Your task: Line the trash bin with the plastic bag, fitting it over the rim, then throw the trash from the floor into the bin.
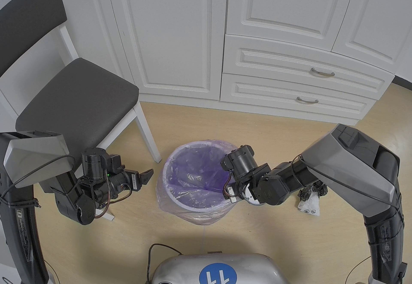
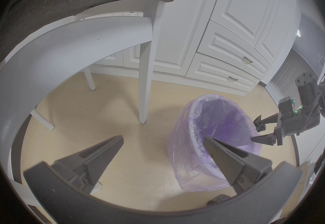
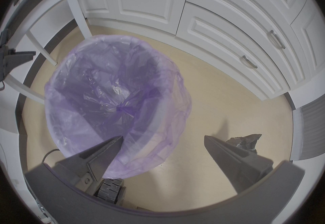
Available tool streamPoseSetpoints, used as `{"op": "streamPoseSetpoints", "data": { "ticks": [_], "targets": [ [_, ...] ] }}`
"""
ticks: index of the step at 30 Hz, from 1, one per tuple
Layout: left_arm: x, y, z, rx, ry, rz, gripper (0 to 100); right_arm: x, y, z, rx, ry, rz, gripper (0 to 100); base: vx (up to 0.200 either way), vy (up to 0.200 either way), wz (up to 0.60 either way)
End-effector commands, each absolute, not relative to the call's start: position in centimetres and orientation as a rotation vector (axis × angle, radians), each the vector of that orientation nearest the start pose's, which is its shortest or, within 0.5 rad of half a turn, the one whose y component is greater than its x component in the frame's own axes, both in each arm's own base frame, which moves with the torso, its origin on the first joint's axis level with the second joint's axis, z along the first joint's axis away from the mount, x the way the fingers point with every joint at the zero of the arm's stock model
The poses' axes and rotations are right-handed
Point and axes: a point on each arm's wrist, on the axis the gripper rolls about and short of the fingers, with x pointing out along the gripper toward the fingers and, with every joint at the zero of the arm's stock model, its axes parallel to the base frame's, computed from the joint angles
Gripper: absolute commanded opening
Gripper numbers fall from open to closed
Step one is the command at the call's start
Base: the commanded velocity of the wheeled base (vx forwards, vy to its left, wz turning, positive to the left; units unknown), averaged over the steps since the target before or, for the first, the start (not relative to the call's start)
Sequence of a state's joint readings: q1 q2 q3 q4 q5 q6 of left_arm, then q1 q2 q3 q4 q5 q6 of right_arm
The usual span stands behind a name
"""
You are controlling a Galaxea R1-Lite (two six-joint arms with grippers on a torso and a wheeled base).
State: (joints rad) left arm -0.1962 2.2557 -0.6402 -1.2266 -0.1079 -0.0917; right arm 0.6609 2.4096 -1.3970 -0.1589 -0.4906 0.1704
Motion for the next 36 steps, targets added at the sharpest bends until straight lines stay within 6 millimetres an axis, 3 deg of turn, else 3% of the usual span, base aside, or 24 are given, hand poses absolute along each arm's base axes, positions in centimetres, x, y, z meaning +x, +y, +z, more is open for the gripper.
{"op": "streamPoseSetpoints", "data": {
  "ticks": [1, 6, 16, 18, 24, 30, 36],
  "targets": [
    [34.5, -7.1, 1.3, -0.073, 0.409, -0.281, 100, 36.0, 26.9, 2.3, -0.287, 0.702, 0.103, 100, 0.0, 0.0, 0.0],
    [34.6, -7.2, 1.1, -0.071, 0.406, -0.283, 100, 37.4, 27.8, 4.5, -0.194, 0.62, 0.101, 100, 0.0, 0.0, 0.0],
    [34.7, -7.1, 0.5, -0.046, 0.394, -0.287, 100, 41.3, 25.8, 7.0, -0.021, 0.536, 0.034, 100, 0.0, 0.0, 0.0],
    [34.7, -6.9, 0.6, -0.044, 0.389, -0.281, 100, 42.7, 25.2, 6.0, 0.067, 0.552, 0.029, 100, 0.0, 0.0, 0.0],
    [34.2, -6.7, 0.9, -0.045, 0.381, -0.278, 100, 44.3, 23.2, 4.0, 0.138, 0.579, -0.04, 100, 0.0, 0.0, 0.0],
    [34.4, -6.5, 0.7, -0.046, 0.379, -0.269, 100, 45.3, 21.4, 3.7, 0.165, 0.595, -0.044, 100, 0.0, 0.0, 0.0],
    [34.5, -6.1, 0.7, -0.048, 0.377, -0.259, 100, 45.7, 21.1, 2.3, 0.162, 0.62, -0.044, 100, 0.0, 0.0, 0.0]
  ]
}}
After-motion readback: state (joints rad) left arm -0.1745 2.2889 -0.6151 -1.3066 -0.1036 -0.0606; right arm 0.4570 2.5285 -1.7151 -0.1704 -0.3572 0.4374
